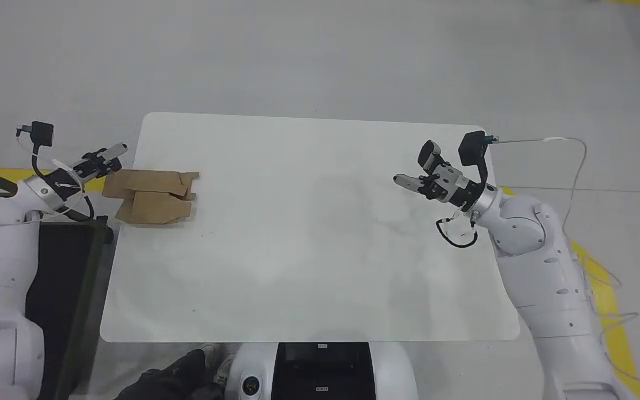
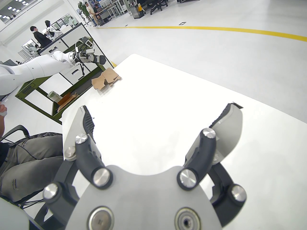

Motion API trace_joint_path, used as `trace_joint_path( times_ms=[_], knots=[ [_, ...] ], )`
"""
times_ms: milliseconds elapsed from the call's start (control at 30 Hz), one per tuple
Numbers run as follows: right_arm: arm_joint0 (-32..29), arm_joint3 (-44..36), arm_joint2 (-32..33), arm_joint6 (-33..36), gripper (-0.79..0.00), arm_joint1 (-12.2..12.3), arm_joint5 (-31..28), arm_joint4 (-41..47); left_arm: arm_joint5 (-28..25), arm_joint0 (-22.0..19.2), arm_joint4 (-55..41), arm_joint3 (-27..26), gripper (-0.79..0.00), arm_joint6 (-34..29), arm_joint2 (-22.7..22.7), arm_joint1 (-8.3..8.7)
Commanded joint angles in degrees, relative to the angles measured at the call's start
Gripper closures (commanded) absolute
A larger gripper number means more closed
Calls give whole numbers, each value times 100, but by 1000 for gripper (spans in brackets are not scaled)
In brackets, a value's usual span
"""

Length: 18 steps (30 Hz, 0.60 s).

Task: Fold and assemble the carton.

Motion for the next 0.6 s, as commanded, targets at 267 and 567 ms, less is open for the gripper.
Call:
trace_joint_path(
  times_ms=[267, 567],
  knots=[
    [0, 0, 0, 0, -785, 0, 0, 0, 243, 81, -81, -89, -785, 49, -32, 9],
    [0, 0, 0, 0, -785, 0, 0, 0, 938, 168, 18, 85, -785, -837, -630, 409]
  ],
)
